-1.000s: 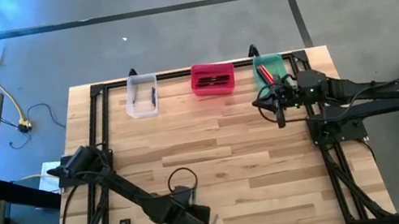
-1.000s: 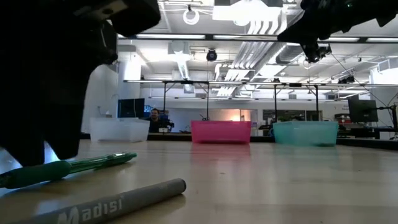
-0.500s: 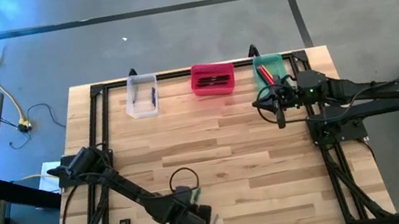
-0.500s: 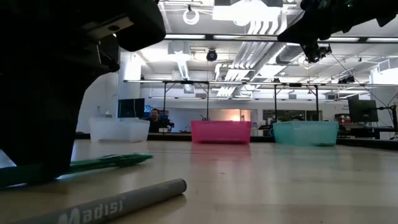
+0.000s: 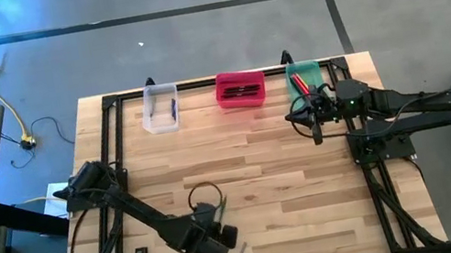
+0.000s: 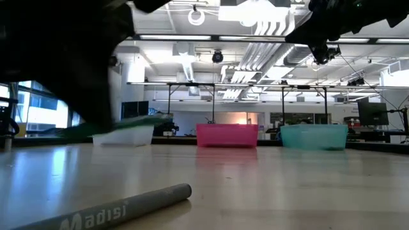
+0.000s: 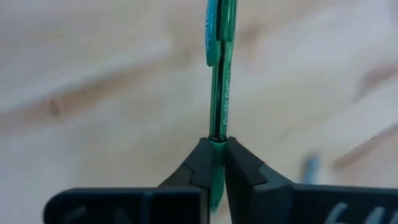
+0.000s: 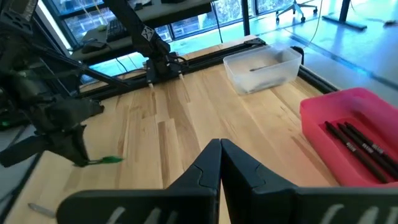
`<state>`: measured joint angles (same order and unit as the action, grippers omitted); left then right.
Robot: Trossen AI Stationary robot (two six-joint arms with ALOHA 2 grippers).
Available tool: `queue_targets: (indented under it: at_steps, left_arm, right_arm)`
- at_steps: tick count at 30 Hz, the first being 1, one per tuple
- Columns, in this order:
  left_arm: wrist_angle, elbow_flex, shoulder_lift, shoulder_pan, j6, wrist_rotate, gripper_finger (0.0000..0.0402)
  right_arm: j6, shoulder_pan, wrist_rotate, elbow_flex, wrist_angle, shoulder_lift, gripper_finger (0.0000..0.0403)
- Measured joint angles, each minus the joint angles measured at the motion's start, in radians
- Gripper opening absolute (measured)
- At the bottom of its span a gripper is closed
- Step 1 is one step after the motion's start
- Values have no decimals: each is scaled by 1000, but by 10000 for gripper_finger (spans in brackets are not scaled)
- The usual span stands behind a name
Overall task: Sort crayons/erasers/pens/pencils in bins
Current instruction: Put the green pen into the red bin
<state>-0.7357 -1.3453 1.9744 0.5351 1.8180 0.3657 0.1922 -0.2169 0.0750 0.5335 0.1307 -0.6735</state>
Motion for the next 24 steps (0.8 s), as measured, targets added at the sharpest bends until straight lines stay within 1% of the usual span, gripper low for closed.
queue_targets:
  at_steps: [3, 5, 8, 11, 13, 15, 18, 21, 24]
  left_arm:
    - [11, 0, -29, -6, -10, 128, 2]
    - [26, 1, -58, -13, -48, 196, 1]
    - [91, 0, -101, -34, -152, 293, 3]
    - [192, 0, -136, -75, -290, 363, 3]
    - [277, 0, -156, -107, -398, 380, 3]
    - [358, -2, -169, -142, -507, 379, 2]
    - [454, -3, -177, -195, -632, 328, 1]
    - [472, -2, -176, -230, -695, 255, 1]
    - [440, -2, -176, -237, -724, 248, 1]
  right_arm:
    - [38, 0, 2, 0, 0, 0, 0]
    - [59, 3, 17, 0, -1, -4, 0]
    - [106, 15, 76, 0, -25, -23, 0]
    - [177, 30, 174, 0, -74, -58, 0]
    - [238, 46, 223, 0, -112, -82, 0]
    - [292, 67, 232, 0, -166, -106, 1]
    - [324, 90, 232, 0, -180, -117, 10]
    - [300, 103, 231, 0, -132, -117, 32]
    - [251, 106, 226, 0, -35, -122, 65]
